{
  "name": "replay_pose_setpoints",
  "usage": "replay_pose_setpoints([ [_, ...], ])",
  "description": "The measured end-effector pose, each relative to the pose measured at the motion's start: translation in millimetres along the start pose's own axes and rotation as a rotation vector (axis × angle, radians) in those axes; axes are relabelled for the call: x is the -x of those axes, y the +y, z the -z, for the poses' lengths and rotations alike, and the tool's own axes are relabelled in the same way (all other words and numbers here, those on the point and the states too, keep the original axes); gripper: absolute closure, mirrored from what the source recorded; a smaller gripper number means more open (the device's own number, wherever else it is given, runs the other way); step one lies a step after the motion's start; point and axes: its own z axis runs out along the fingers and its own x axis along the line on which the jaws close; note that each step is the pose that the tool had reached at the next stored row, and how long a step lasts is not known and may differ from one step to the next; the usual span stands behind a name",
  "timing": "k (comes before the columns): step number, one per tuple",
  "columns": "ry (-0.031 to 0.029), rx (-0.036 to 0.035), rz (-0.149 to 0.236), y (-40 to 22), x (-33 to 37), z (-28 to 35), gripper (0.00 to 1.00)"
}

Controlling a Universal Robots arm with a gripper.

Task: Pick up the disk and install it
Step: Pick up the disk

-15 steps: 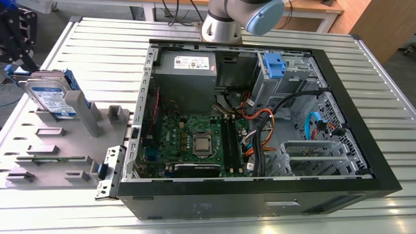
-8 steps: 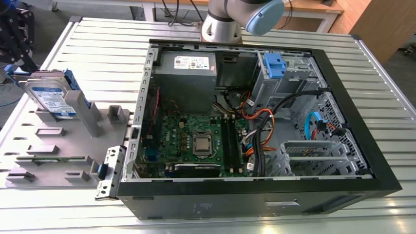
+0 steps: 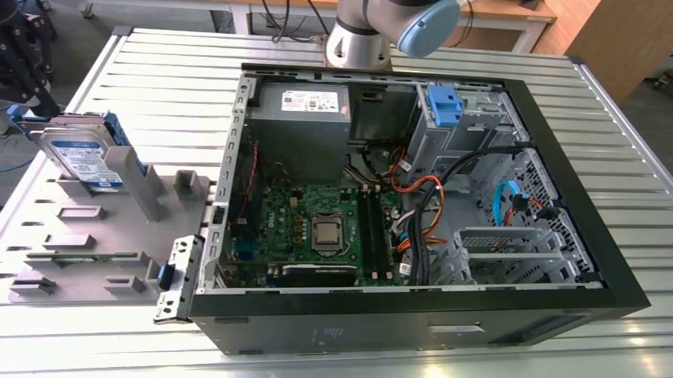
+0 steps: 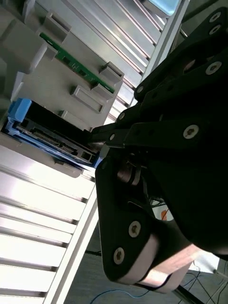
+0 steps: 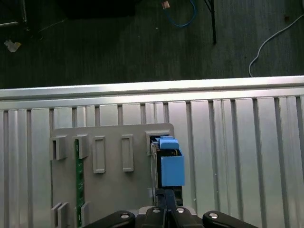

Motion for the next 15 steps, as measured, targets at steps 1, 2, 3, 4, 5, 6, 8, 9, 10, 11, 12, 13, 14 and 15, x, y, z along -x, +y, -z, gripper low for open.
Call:
replay_pose_setpoints([
  [1,0.0001,0.0000,0.003,0.0,0.0,0.0,0.89],
  [2,0.0002,0.0000,0.003,0.0,0.0,0.0,0.89],
  [3,0.0002,0.0001,0.004,0.0,0.0,0.0,0.89],
  [4,0.0002,0.0001,0.004,0.0,0.0,0.0,0.89],
  [5,0.0002,0.0001,0.004,0.0,0.0,0.0,0.89],
  [6,0.0002,0.0001,0.004,0.0,0.0,0.0,0.89],
  [8,0.0004,0.0002,0.010,0.0,0.0,-0.1,0.89],
  [9,0.0008,0.0004,0.021,0.0,0.0,-0.1,0.89],
  [10,0.0013,0.0008,0.035,0.0,0.0,-0.2,0.89],
  [11,0.0019,0.0011,0.048,0.0,0.0,-0.2,0.89],
  [12,0.0020,0.0012,0.053,0.0,0.0,-0.1,0.89],
  [13,0.0021,0.0013,0.053,0.0,0.0,-0.1,0.89],
  [14,0.0021,0.0013,0.053,0.0,0.0,-0.1,0.89],
  [15,0.0022,0.0013,0.053,0.0,0.0,-0.1,0.89],
])
